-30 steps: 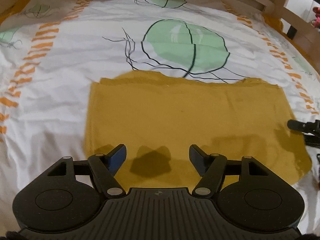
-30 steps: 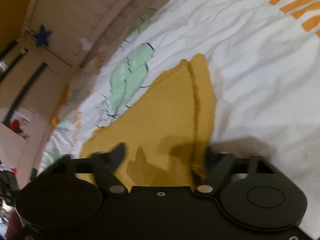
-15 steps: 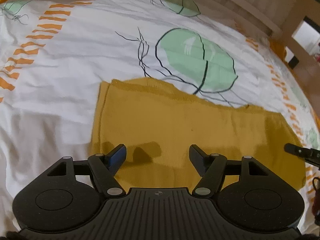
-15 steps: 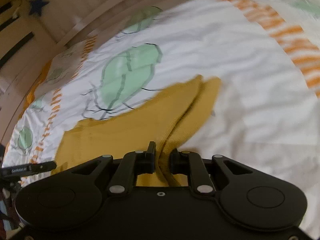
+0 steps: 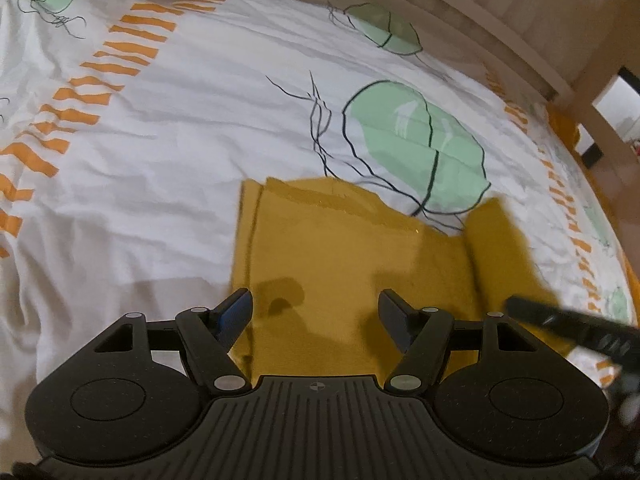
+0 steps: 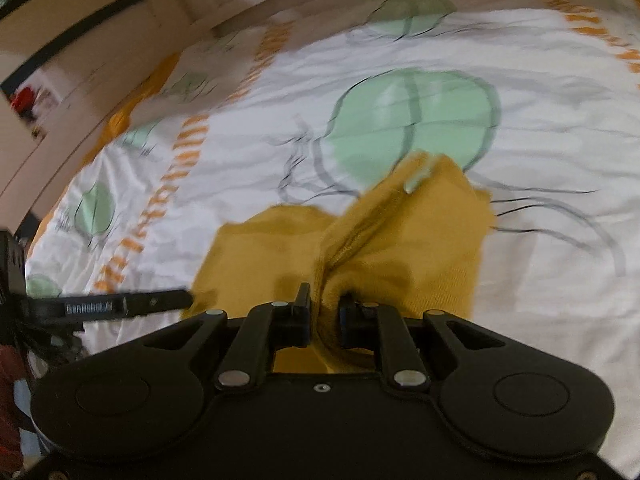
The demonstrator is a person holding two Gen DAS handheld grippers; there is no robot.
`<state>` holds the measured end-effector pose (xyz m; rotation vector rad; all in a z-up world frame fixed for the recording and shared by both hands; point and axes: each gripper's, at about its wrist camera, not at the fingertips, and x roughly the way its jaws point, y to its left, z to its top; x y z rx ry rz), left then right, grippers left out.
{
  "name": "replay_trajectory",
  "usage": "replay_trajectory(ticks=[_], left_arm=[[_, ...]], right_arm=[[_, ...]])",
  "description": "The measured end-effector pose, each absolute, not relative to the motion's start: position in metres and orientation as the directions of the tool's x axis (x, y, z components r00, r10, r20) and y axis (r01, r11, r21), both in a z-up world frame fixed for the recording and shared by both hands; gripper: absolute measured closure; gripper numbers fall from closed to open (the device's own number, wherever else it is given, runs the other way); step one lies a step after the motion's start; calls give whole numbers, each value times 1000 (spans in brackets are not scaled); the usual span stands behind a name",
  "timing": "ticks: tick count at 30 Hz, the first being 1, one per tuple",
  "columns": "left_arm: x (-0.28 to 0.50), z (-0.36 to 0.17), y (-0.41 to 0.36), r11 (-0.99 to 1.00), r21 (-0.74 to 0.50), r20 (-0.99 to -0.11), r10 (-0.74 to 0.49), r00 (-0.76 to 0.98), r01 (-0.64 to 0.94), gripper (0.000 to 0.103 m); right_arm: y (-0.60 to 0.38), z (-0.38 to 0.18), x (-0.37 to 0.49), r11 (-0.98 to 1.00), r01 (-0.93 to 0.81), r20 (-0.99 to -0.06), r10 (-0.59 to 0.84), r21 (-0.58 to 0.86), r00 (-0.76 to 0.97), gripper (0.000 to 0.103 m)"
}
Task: Fold small clothes
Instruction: 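Grasp the sweater side edge with the right tool and fold it inward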
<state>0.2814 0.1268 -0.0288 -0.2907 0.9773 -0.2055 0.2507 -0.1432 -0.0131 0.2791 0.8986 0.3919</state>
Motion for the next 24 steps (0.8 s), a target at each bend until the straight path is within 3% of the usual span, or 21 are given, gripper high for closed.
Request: replay_trajectory(ticks=[9, 10, 16, 19, 24], left_arm=[[288, -29, 138, 930, -366, -773, -315, 551, 19, 36], [289, -29, 138, 928, -371, -772, -321, 549, 21, 36], [292, -33, 135, 919, -391, -767, -350, 538, 40, 36], [292, -36, 134, 915, -400, -764, -366, 530, 55, 36], [293, -41, 130, 900, -432, -757, -402, 516, 67, 36]], right_arm=[[-79, -34, 244, 886, -317, -727, 460, 338, 509, 79], [-77, -33, 241, 883, -332, -723, 464, 331, 512, 75], [-78, -18, 224, 841, -409, -651, 535, 353, 538, 74], [-81, -6, 212, 848, -421, -621, 525, 323, 582, 49], [-88, -1, 184, 874, -437, -604, 469, 213, 644, 43]])
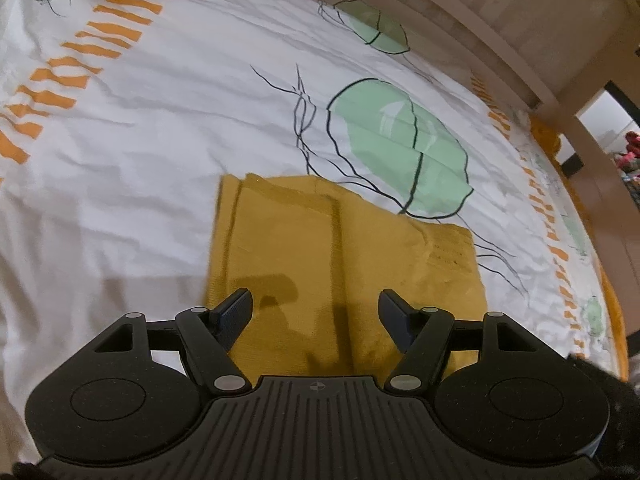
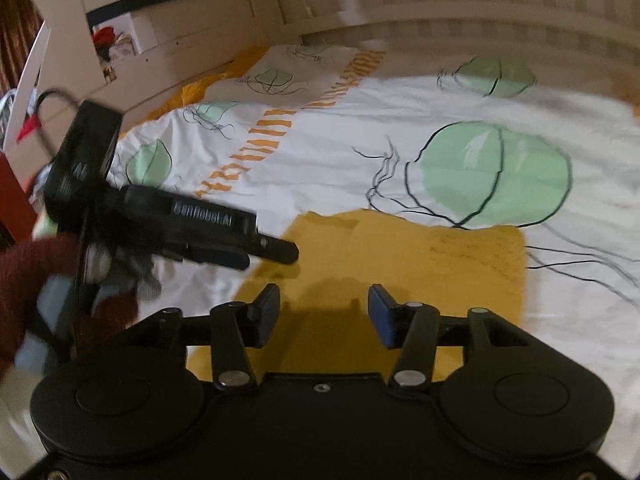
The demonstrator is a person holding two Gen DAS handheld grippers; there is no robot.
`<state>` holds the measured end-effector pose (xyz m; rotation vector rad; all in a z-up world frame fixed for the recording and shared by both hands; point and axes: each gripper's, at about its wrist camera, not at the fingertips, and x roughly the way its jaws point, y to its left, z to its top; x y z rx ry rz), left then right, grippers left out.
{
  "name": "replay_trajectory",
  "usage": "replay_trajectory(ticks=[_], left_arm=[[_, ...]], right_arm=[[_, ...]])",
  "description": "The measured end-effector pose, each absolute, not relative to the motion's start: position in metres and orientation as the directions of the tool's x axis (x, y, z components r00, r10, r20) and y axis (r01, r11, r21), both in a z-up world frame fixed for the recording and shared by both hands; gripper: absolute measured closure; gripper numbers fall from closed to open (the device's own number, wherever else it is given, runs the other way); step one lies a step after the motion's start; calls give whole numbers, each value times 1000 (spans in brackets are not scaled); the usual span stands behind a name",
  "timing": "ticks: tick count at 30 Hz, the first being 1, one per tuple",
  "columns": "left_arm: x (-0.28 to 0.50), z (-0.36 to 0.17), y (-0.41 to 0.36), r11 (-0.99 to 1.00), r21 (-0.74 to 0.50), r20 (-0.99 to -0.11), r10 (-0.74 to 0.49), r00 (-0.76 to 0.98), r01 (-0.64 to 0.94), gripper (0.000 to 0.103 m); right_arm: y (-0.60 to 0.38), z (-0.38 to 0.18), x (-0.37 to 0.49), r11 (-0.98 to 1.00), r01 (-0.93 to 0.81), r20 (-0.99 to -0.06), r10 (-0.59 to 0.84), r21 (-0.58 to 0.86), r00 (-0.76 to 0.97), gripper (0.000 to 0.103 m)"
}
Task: Fold small clothes
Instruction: 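Grasp the sweater side edge with the right tool and fold it inward, then grasp the other side edge with the left tool, fold it over, release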
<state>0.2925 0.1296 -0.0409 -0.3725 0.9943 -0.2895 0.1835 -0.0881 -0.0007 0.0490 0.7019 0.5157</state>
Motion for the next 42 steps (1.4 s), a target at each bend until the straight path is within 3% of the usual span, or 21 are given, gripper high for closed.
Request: replay_trajectory(ticks=[12, 18, 19, 20, 21, 22, 32, 40, 41, 42], left_arm=[[293, -54, 114, 881, -464, -763, -452, 463, 96, 36], [292, -56, 113, 878, -469, -763, -457, 456, 96, 36], [292, -56, 113, 878, -469, -764, -458, 454, 96, 36], [292, -57, 112, 879, -468, -766, -457, 451, 97, 36], [292, -58, 111, 879, -467, -768, -457, 449, 97, 36], [292, -59, 110, 878, -468, -769, -459, 444, 97, 36], [312, -72, 106, 834, -550, -750, -519, 410, 49, 35], [334, -79, 83, 796, -597, -723, -589, 361, 101, 35], [335, -80, 81, 790, -605, -718, -597, 358, 102, 36], [335, -80, 80, 791, -603, -718, -593, 365, 100, 46]], right_arm=[[-42, -39, 125, 782, -618, -634, 441, -75, 635, 42], [-31, -53, 127, 750, -636, -647, 395, -183, 652, 48], [-32, -56, 126, 748, -637, -647, 393, -188, 653, 53], [-33, -57, 127, 748, -637, -649, 395, -184, 651, 73], [-36, -56, 130, 756, -633, -651, 399, -165, 646, 86], [-39, -56, 133, 769, -623, -652, 400, -144, 645, 93], [-87, -37, 149, 873, -483, -579, 431, 73, 692, 93], [-91, -41, 143, 877, -467, -570, 442, 112, 692, 93], [-91, -41, 143, 877, -467, -569, 443, 115, 693, 93], [-91, -41, 141, 877, -465, -567, 444, 117, 694, 93]])
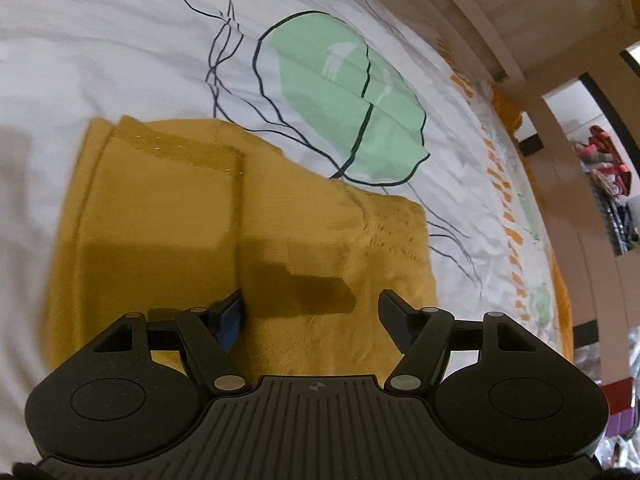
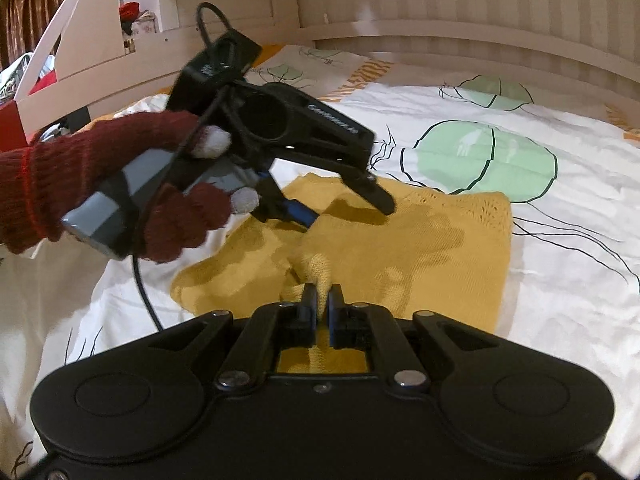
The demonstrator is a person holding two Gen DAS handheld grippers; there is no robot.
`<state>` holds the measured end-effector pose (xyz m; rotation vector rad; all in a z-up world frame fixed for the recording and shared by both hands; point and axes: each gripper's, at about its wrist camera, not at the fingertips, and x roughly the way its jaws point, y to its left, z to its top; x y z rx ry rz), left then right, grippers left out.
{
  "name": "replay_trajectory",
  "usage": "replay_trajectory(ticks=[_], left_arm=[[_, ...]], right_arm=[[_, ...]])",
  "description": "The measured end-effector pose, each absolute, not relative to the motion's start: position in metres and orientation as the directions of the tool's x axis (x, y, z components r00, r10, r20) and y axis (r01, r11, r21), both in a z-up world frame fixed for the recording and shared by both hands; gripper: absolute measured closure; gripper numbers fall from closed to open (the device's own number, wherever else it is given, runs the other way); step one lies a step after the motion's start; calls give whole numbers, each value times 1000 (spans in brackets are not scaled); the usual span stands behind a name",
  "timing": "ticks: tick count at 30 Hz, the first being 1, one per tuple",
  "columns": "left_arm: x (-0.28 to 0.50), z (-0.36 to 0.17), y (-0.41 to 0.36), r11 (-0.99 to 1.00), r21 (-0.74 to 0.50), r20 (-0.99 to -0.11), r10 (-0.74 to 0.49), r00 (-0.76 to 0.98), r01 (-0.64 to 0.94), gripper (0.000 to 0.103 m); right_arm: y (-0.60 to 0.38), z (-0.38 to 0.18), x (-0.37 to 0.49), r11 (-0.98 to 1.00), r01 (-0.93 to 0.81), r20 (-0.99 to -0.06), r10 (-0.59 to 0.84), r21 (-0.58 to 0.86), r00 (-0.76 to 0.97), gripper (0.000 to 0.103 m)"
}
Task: Fold small clothes
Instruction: 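Grasp the other side edge with the left tool, fold it over, release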
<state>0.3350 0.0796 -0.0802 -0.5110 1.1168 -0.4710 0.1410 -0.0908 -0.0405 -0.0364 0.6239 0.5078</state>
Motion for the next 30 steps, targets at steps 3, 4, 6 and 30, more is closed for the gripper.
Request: replay_trajectory(ticks=[3, 4, 6, 30], left_arm=[[335, -79, 76, 809, -575, -721, -572, 391, 122, 92], [334, -78, 76, 803, -581, -714, -580, 392, 132, 92], [333, -72, 76, 811, -563, -715, -574, 399, 158, 92], [345, -74, 149, 882, -405, -762, -471, 444, 241, 79]], right_arm=[[-91, -40, 138, 879, -461, -563, 444, 122, 697, 93], [-91, -40, 138, 879, -460, -562, 444, 124, 698, 93], [-89, -39, 135, 881, -456, -558, 444, 128, 701, 93], [-1, -65, 157, 828, -501, -599, 541, 253, 590, 81]])
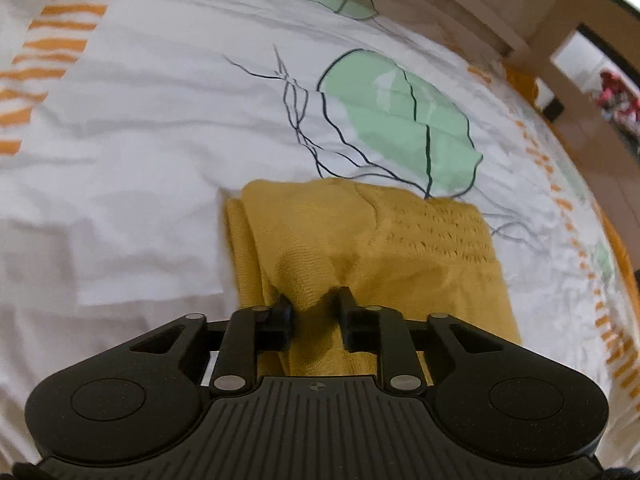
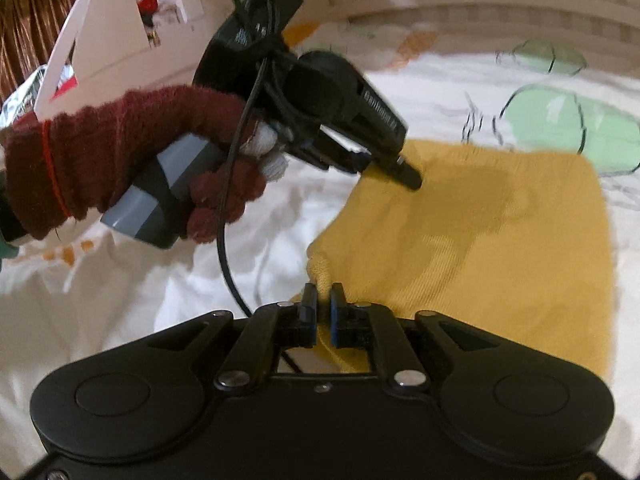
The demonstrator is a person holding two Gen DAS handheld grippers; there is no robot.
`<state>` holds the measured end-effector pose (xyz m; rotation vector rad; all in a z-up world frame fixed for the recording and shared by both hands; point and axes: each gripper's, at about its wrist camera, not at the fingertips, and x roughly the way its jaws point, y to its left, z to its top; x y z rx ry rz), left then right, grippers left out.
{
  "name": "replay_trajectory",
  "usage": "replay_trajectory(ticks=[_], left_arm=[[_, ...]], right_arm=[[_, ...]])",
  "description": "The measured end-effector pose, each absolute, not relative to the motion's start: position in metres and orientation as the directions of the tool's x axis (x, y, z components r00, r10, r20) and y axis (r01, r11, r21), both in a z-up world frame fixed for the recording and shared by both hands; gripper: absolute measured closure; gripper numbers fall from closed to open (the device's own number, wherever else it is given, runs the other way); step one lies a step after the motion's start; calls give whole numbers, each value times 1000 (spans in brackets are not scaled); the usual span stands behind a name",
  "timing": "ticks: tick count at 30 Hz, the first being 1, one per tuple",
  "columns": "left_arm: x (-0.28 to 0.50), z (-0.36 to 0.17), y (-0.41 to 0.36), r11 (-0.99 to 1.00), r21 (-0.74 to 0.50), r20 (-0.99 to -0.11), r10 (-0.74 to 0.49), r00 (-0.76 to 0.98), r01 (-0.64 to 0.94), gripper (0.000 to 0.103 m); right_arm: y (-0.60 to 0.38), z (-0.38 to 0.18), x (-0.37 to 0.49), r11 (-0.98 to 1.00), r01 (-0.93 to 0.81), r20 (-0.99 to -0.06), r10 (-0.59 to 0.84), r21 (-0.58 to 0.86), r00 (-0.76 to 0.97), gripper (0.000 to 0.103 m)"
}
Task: Fold small clothes
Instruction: 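Grasp the other side edge with the left tool, fold it over, release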
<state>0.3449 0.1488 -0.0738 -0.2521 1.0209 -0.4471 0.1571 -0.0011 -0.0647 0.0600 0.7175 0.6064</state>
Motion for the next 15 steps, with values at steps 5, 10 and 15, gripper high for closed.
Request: replay_trajectory(ticks=[5, 10, 15], left_arm=[[345, -74, 161, 869, -456, -745, -492, 451, 194, 75], [335, -69, 167, 910, -394, -769, -404, 496, 132, 68], [314, -58, 182, 932, -358, -782, -334, 526, 59, 65]], right_arm=[[-1, -68, 153, 814, -519, -608, 556, 261, 567, 72], [0, -63, 147, 780, -561, -591, 599, 277, 541, 66], [-5, -53, 136, 766, -573, -571, 620, 291, 539, 66]])
